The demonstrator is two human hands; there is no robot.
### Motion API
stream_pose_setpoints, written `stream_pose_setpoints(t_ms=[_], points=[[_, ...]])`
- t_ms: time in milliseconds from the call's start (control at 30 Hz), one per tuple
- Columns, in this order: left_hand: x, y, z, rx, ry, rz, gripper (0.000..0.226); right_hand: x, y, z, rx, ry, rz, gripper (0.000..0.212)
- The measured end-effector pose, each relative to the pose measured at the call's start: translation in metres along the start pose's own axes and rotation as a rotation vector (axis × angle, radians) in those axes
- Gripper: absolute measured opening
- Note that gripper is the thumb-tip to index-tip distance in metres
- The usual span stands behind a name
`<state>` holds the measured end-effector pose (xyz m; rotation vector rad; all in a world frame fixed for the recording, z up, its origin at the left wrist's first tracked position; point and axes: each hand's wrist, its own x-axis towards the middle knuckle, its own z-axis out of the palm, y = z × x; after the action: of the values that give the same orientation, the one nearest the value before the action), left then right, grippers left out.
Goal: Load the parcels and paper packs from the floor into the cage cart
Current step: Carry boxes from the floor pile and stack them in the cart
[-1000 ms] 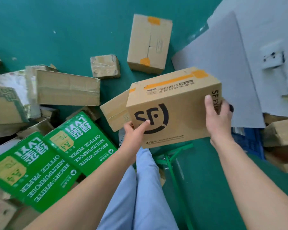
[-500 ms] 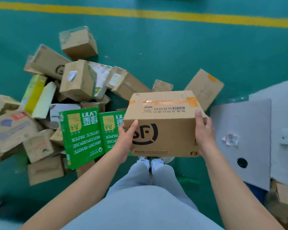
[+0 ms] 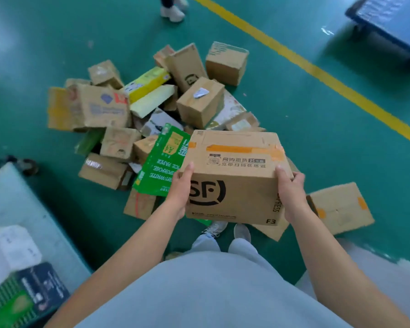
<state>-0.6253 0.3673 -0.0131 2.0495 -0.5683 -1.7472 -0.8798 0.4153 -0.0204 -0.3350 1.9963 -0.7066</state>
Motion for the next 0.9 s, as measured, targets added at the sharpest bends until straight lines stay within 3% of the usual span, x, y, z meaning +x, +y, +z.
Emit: stream_pose_setpoints(t_ms=[233,533,900], points=[[-0.045,-0.038,-0.027,-0.274,0.209,-0.021,0.045,-0.010,-0.035,0.020,-0.227,-0.245,-0.162,0.056],[-0.105,-0.090,-0.066,-0.513,0.377,-0.020,0.050,-0.058,-0.049,0.057,-0.419,-0.481,-0.329,0.064],[-0.128,-0.124,-0.120,-0.653,0.547,0.008,0.053,-0.100,-0.055,0.132,-0.459,-0.667,-0.390,0.067]])
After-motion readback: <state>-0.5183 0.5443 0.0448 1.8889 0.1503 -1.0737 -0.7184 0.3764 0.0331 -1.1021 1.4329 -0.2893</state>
